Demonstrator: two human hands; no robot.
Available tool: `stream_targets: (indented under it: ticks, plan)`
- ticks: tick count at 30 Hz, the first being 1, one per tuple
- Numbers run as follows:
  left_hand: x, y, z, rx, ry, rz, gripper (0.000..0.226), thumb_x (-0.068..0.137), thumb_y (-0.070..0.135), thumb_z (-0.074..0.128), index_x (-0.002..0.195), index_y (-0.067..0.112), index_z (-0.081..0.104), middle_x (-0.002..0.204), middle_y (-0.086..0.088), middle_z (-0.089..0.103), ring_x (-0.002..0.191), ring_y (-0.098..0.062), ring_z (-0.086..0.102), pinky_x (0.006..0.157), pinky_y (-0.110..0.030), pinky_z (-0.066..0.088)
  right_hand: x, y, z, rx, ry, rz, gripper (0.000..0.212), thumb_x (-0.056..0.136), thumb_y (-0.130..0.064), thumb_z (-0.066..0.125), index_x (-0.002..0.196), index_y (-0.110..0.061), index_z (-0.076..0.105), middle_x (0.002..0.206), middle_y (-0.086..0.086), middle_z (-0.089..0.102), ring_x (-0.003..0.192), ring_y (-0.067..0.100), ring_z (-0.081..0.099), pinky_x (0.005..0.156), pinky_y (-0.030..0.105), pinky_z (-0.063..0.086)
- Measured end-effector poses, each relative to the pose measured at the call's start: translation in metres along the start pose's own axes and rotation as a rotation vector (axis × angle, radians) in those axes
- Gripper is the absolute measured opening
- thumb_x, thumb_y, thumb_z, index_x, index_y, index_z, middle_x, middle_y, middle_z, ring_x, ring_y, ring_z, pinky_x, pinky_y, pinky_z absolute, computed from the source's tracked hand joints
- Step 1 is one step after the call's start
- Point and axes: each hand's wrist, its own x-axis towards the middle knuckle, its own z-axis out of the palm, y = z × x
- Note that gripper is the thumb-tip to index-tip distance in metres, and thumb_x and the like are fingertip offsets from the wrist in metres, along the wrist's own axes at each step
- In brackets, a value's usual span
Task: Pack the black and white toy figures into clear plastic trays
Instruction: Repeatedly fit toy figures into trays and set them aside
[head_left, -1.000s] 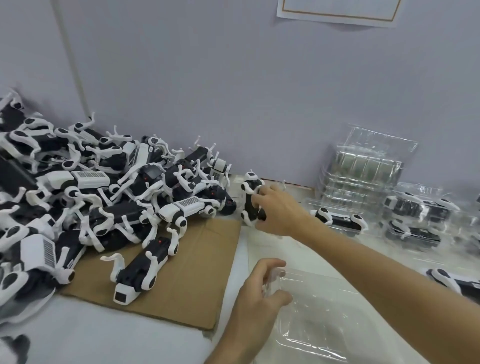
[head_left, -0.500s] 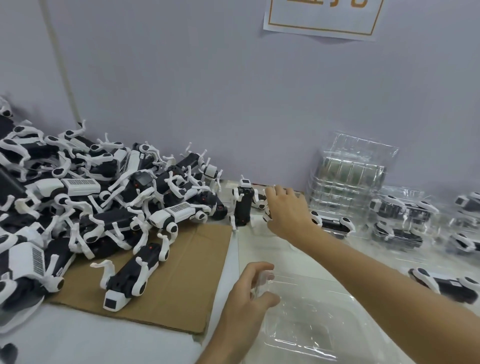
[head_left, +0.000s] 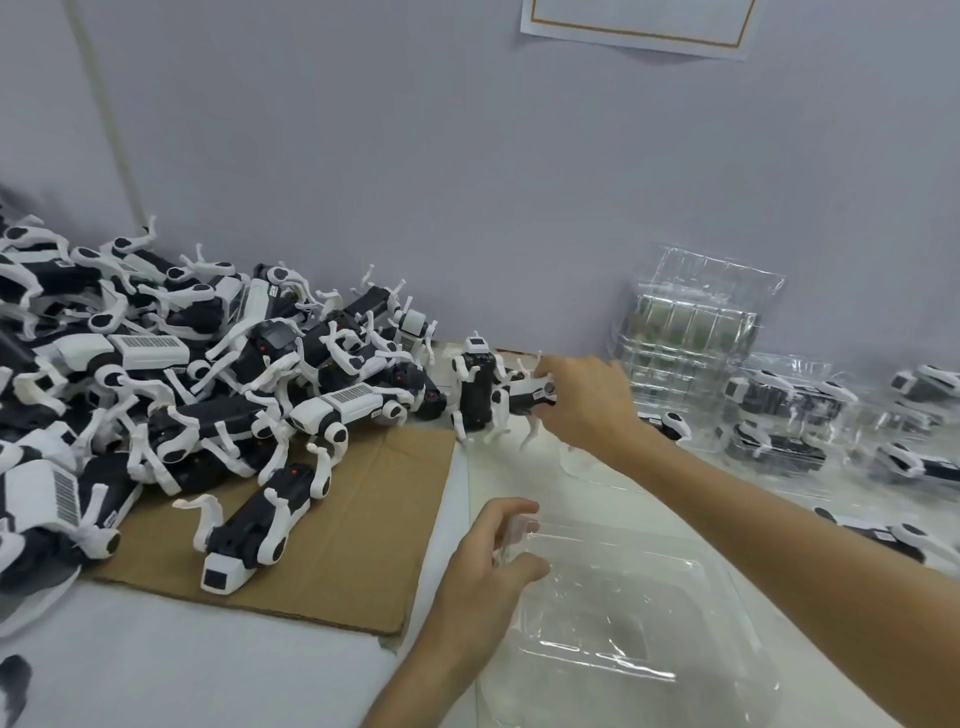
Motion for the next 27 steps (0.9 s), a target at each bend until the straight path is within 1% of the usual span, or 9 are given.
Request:
stream_targets:
  ticks: [2, 5, 10, 12, 14, 17, 20, 23, 27]
  plan:
    - [-0.001, 0.000, 0.000, -0.004, -0.001, 0.000, 0.047, 0.064, 0.032, 0.058, 0.111, 0.040, 0.061, 0.114, 0.019, 0.066, 0.111, 0.011, 0.054, 0.084, -0.014, 0.041, -0.018, 0.009, -0.014, 0.104, 0.051, 0.043, 0.038, 0.085, -0.029, 0.071, 0.122, -0.025, 0.063, 0.104, -0.003, 0.071, 0.102, 0.024, 0.061, 0.087, 0.036, 0.042]
    - [0.000, 0.001, 0.001, -0.015, 0.000, -0.001, 0.048, 0.064, 0.031, 0.058, 0.111, 0.037, 0.061, 0.114, 0.017, 0.066, 0.107, 0.013, 0.056, 0.084, -0.014, 0.041, -0.047, 0.023, -0.045, 0.524, 0.055, 0.111, 0.034, 0.084, -0.029, 0.076, 0.117, -0.027, 0.068, 0.102, -0.011, 0.069, 0.092, 0.014, 0.065, 0.078, 0.029, 0.052]
    - [-0.001, -0.002, 0.004, 0.004, 0.037, 0.005, 0.045, 0.064, 0.030, 0.059, 0.109, 0.037, 0.061, 0.109, 0.018, 0.067, 0.112, 0.004, 0.056, 0.086, -0.019, 0.041, -0.116, 0.049, -0.073, 0.949, -0.141, 0.065, 0.028, 0.086, -0.020, 0.073, 0.107, -0.039, 0.071, 0.099, -0.014, 0.072, 0.084, 0.008, 0.069, 0.062, 0.027, 0.057]
    - [-0.001, -0.003, 0.006, 0.014, 0.060, 0.016, 0.039, 0.070, 0.030, 0.062, 0.108, 0.038, 0.061, 0.107, 0.022, 0.067, 0.111, 0.006, 0.055, 0.085, -0.019, 0.041, -0.139, 0.055, -0.069, 0.980, -0.167, 0.029, 0.038, 0.083, -0.016, 0.076, 0.110, -0.042, 0.071, 0.105, -0.014, 0.071, 0.098, 0.006, 0.068, 0.078, 0.028, 0.058]
    - [-0.001, -0.005, 0.009, 0.017, 0.074, 0.024, 0.030, 0.084, 0.020, 0.066, 0.109, 0.037, 0.061, 0.106, 0.024, 0.066, 0.111, 0.006, 0.055, 0.082, -0.015, 0.041, -0.151, 0.059, -0.063, 0.997, -0.159, 0.013, 0.045, 0.079, -0.011, 0.079, 0.109, -0.045, 0.072, 0.108, -0.015, 0.071, 0.105, 0.004, 0.065, 0.086, 0.020, 0.053]
    - [-0.003, -0.004, 0.011, 0.007, 0.082, 0.037, 0.030, 0.082, 0.027, 0.064, 0.110, 0.035, 0.062, 0.109, 0.022, 0.067, 0.114, 0.003, 0.056, 0.087, -0.016, 0.042, -0.159, 0.060, -0.056, 1.041, -0.158, 0.004, 0.039, 0.076, -0.018, 0.079, 0.104, -0.044, 0.075, 0.107, -0.011, 0.073, 0.102, 0.007, 0.066, 0.086, 0.012, 0.047]
    - [-0.002, -0.004, 0.012, -0.015, 0.108, 0.038, 0.038, 0.072, 0.038, 0.061, 0.110, 0.037, 0.064, 0.110, 0.024, 0.067, 0.111, 0.006, 0.057, 0.090, -0.021, 0.041, -0.168, 0.061, -0.050, 0.989, -0.198, -0.016, 0.036, 0.077, -0.019, 0.081, 0.105, -0.042, 0.076, 0.103, -0.008, 0.070, 0.099, 0.013, 0.064, 0.088, 0.016, 0.044]
    - [0.001, -0.006, 0.012, -0.013, 0.098, 0.035, 0.035, 0.072, 0.036, 0.060, 0.106, 0.043, 0.064, 0.111, 0.026, 0.066, 0.108, 0.008, 0.058, 0.085, -0.018, 0.040, -0.176, 0.066, -0.047, 0.930, -0.192, -0.005, 0.038, 0.079, -0.020, 0.081, 0.106, -0.045, 0.075, 0.102, -0.009, 0.068, 0.099, 0.014, 0.063, 0.089, 0.016, 0.042]
    - [0.002, -0.007, 0.014, -0.006, 0.102, 0.020, 0.035, 0.072, 0.035, 0.059, 0.104, 0.046, 0.064, 0.113, 0.022, 0.067, 0.111, 0.003, 0.059, 0.090, -0.023, 0.042, -0.180, 0.065, -0.045, 0.861, -0.203, -0.009, 0.041, 0.081, -0.019, 0.081, 0.107, -0.050, 0.073, 0.102, -0.011, 0.067, 0.100, 0.013, 0.063, 0.089, 0.021, 0.044]
